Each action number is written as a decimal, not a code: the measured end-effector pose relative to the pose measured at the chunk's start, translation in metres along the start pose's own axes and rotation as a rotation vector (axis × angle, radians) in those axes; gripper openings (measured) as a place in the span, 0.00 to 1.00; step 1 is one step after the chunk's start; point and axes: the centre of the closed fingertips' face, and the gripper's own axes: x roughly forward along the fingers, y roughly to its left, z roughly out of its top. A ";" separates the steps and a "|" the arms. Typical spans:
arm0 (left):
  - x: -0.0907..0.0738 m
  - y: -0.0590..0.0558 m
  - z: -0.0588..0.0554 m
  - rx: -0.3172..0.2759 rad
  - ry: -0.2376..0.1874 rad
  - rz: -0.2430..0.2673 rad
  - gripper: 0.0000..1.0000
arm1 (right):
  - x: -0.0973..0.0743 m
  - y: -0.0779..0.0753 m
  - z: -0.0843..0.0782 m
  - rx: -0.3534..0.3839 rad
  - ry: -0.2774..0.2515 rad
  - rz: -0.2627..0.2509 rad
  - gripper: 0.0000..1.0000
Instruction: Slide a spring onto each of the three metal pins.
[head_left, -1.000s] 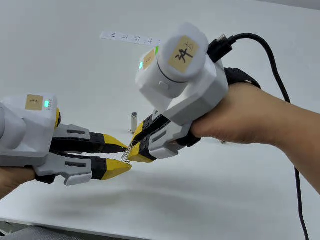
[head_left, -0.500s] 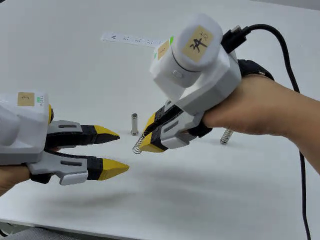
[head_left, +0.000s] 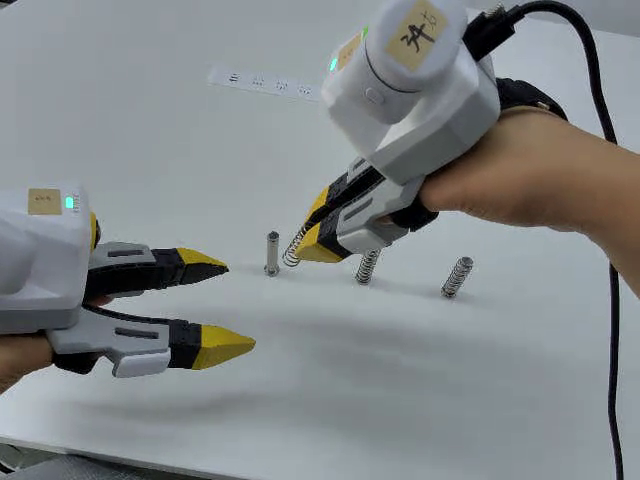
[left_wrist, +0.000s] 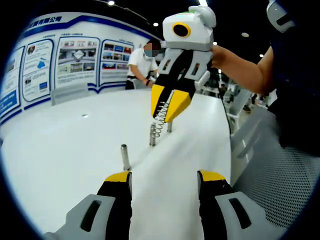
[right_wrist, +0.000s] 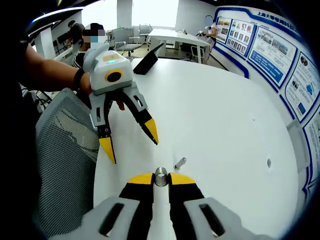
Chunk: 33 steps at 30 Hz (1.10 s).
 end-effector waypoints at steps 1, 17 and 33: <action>-0.001 0.001 0.000 -0.002 -0.002 0.002 0.54 | 0.001 -0.004 0.001 -0.002 0.003 -0.003 0.12; -0.003 0.001 -0.001 -0.025 -0.017 0.012 0.61 | 0.023 -0.029 0.013 -0.056 0.078 -0.018 0.12; -0.005 0.004 -0.002 -0.041 -0.028 0.020 0.64 | 0.038 -0.039 0.005 -0.053 0.133 0.012 0.12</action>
